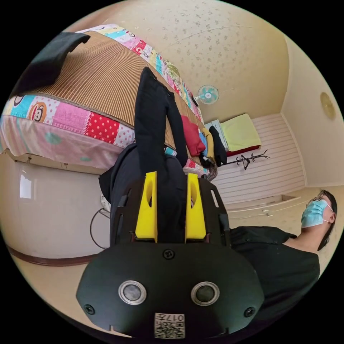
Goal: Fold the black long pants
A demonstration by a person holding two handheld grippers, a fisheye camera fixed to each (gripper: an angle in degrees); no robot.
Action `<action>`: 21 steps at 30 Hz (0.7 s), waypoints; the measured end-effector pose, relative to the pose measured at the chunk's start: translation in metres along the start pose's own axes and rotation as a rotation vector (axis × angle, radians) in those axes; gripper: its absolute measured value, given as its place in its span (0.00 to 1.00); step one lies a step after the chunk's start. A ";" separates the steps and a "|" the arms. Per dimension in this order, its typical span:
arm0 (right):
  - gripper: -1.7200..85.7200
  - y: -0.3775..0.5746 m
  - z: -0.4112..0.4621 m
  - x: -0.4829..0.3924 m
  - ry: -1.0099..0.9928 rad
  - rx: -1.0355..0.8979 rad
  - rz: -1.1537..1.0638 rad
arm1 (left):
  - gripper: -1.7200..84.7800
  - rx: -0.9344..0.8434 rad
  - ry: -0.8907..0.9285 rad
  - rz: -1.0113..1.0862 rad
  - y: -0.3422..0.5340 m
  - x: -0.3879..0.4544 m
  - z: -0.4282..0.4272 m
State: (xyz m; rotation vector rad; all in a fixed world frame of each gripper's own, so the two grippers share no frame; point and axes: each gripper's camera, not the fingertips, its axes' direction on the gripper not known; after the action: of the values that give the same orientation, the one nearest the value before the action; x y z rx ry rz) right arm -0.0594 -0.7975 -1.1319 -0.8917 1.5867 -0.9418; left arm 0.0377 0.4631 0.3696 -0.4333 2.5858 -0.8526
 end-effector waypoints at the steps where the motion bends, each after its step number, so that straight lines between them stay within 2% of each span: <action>1: 0.18 -0.009 0.007 -0.003 -0.014 -0.004 -0.030 | 0.16 0.013 0.000 0.015 0.003 0.006 0.002; 4: 0.11 -0.022 0.015 -0.027 0.123 -0.002 -0.089 | 0.16 0.022 0.055 0.046 0.011 0.013 0.004; 9: 0.06 -0.024 -0.028 -0.101 0.159 -0.003 -0.298 | 0.15 0.045 0.165 0.057 0.023 0.011 -0.008; 11: 0.06 -0.035 -0.068 -0.135 -0.131 -0.055 -0.464 | 0.15 0.051 0.195 0.068 0.027 0.012 -0.013; 15: 0.06 -0.086 -0.120 -0.180 -0.531 -0.091 -0.477 | 0.15 0.065 0.227 0.090 0.028 0.014 -0.015; 16: 0.06 -0.109 -0.128 -0.193 -0.693 -0.117 -0.477 | 0.15 0.063 0.237 0.094 0.026 0.014 -0.013; 17: 0.06 -0.134 -0.130 -0.197 -0.887 -0.125 -0.426 | 0.15 0.062 0.243 0.094 0.025 0.014 -0.012; 18: 0.06 -0.147 -0.129 -0.194 -0.987 -0.118 -0.376 | 0.15 0.064 0.259 0.091 0.025 0.013 -0.009; 19: 0.06 -0.168 -0.120 -0.183 -1.171 -0.089 -0.250 | 0.15 0.072 0.275 0.088 0.025 0.012 -0.008; 20: 0.06 -0.186 -0.109 -0.167 -1.293 -0.045 -0.148 | 0.15 0.074 0.282 0.085 0.025 0.012 -0.007; 21: 0.06 -0.193 -0.105 -0.159 -1.309 -0.021 -0.126 | 0.15 0.075 0.292 0.081 0.026 0.010 -0.006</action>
State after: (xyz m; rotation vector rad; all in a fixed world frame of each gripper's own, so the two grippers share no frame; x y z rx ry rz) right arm -0.1164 -0.7211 -0.8781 -1.2436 0.4087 -0.2334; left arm 0.0223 0.4816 0.3553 -0.1915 2.7994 -1.0483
